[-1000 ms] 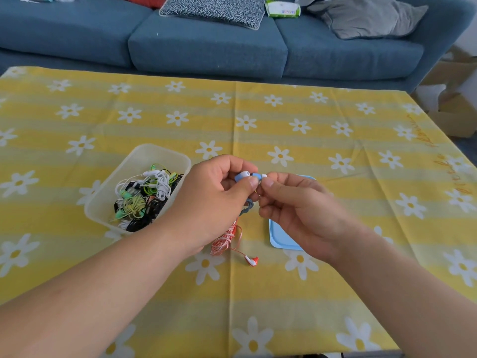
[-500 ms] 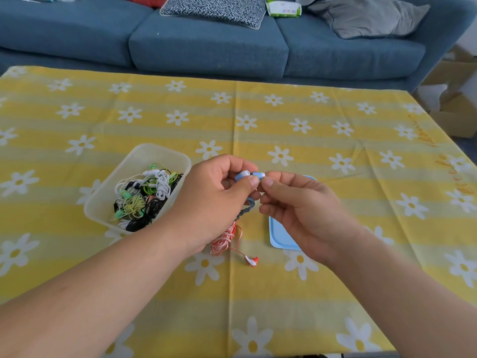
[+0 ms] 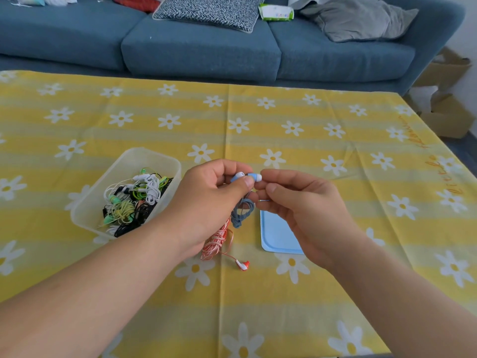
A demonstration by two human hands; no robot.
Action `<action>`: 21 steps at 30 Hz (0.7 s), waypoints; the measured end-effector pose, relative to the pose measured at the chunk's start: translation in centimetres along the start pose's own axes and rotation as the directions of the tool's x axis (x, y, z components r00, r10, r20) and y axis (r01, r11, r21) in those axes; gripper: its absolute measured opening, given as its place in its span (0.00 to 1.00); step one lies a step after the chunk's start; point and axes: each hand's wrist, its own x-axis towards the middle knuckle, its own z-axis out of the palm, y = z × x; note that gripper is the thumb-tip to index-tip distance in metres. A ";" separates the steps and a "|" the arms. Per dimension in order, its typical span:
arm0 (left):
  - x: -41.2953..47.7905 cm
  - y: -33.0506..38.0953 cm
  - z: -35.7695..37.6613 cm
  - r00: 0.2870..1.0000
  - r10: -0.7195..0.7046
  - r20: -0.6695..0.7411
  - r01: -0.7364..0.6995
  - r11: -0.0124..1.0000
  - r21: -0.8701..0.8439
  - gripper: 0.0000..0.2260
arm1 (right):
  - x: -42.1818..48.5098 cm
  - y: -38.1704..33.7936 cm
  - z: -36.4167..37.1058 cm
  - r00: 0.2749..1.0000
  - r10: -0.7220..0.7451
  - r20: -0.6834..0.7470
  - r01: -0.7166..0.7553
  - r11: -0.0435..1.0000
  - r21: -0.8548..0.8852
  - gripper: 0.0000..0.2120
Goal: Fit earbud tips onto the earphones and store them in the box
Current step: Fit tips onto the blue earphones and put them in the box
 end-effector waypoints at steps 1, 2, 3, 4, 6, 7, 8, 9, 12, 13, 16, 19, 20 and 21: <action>0.0 0.0 0.1 1.000 -0.004 0.001 0.004 1.000 -0.007 0.05 | -0.1 0.0 -0.2 1.000 0.004 -0.006 -0.004 1.000 0.000 0.10; 0.1 0.0 0.1 1.000 -0.004 -0.002 0.004 1.000 -0.009 0.05 | 0.0 0.0 -0.3 1.000 0.006 -0.013 -0.006 1.000 -0.004 0.11; 0.2 0.0 0.1 1.000 -0.002 -0.008 0.002 1.000 -0.006 0.05 | 0.0 0.0 -0.3 1.000 0.007 -0.011 -0.007 1.000 -0.019 0.11; 0.3 -0.1 0.2 1.000 0.001 -0.014 -0.001 1.000 -0.005 0.05 | -0.1 0.1 -0.3 1.000 0.003 0.000 -0.003 0.999 -0.052 0.12; 0.4 -0.2 0.3 1.000 0.007 -0.016 -0.007 1.000 -0.003 0.05 | -0.2 0.1 -0.3 1.000 -0.017 0.024 0.021 0.988 -0.155 0.15; 0.5 -0.3 0.3 1.000 0.009 -0.018 -0.009 1.000 0.004 0.05 | -0.4 0.1 -0.3 0.999 -0.031 0.030 0.037 0.976 -0.213 0.17; 0.5 -0.3 0.4 1.000 0.013 -0.019 -0.013 1.000 0.011 0.06 | -0.5 0.1 -0.2 0.998 -0.044 0.034 0.052 0.962 -0.268 0.18; 0.5 -0.2 0.4 1.000 0.014 -0.017 -0.014 1.000 0.016 0.07 | -0.7 0.0 -0.1 0.998 -0.056 0.041 0.066 0.948 -0.311 0.19; 0.6 -0.2 0.3 1.000 0.005 0.004 -0.005 0.999 0.053 0.11 | -1.0 -0.1 0.3 0.995 -0.071 0.063 0.090 0.923 -0.375 0.21; 0.6 -0.2 0.1 1.000 -0.002 0.015 0.001 0.997 0.077 0.11 | -1.1 -0.1 0.4 0.995 -0.069 0.068 0.090 0.916 -0.392 0.21; 0.5 -0.1 -0.5 0.998 -0.033 0.054 0.027 0.993 0.112 0.11 | -1.5 0.0 1.3 0.992 -0.061 0.110 0.105 0.888 -0.449 0.22; 0.1 0.1 -1.5 0.997 -0.059 0.045 0.054 0.994 0.099 0.11 | -1.8 0.2 2.6 0.980 -0.069 0.185 0.152 0.862 -0.483 0.27; 0.0 0.1 -1.8 0.998 -0.065 0.021 0.062 0.994 0.093 0.10 | -1.8 0.3 2.9 0.976 -0.061 0.207 0.155 0.864 -0.479 0.29; -0.1 0.2 -2.3 0.998 -0.068 -0.016 0.069 0.994 0.085 0.09 | -1.7 0.5 3.2 0.974 -0.053 0.220 0.152 0.874 -0.462 0.30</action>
